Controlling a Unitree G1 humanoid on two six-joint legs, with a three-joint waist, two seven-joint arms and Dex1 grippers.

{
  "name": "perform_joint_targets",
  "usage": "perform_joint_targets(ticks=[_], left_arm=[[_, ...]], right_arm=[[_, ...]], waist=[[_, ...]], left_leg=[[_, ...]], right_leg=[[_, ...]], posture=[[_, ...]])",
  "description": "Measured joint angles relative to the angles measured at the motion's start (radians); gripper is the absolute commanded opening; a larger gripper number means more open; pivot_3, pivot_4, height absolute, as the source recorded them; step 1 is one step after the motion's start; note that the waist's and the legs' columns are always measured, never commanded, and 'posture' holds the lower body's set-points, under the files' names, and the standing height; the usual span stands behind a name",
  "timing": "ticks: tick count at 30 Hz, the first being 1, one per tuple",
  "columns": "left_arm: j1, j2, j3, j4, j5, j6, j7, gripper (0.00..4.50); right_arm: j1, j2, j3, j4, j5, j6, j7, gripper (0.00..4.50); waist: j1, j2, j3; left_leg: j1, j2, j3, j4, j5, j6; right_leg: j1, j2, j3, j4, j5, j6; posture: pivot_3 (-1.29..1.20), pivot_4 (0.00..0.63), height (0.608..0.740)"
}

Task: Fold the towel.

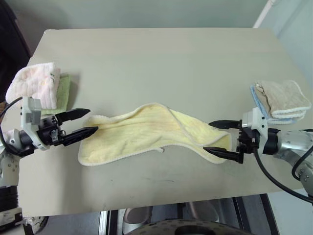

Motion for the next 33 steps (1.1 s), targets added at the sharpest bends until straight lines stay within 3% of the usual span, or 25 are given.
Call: perform_joint_targets(ticks=[13,20,33], left_arm=[[-0.018,-0.023,-0.003,-0.024,-0.057,0.06,0.055,4.44],[-0.113,-0.06,-0.081,0.023,-0.024,0.024,0.048,4.44],[-0.216,-0.095,-0.176,0.128,0.057,-0.063,-0.017,4.44]], right_arm=[[-0.006,0.001,0.023,-0.009,-0.042,-0.008,-0.019,4.5],[-0.011,-0.058,0.075,-0.064,-0.107,-0.006,-0.02,4.5],[-0.043,-0.023,0.213,-0.047,-0.338,-0.068,-0.112,4.5]], waist=[[0.0,0.0,0.0],[0.001,0.0,0.0],[0.0,0.0,0.0]], left_leg=[[0.0,0.0,0.0,0.0,0.0,0.0],[0.0,0.0,0.0,0.002,0.0,0.0],[0.001,0.001,0.0,0.002,0.001,0.0]], right_leg=[[0.0,0.0,0.0,0.002,0.0,-0.001],[0.0,0.0,0.0,0.003,0.0,-0.001],[0.0,0.0,0.0,0.003,0.001,0.0]], posture=[[0.0,0.15,0.74],[0.0,0.15,0.74],[0.0,0.15,0.74]])
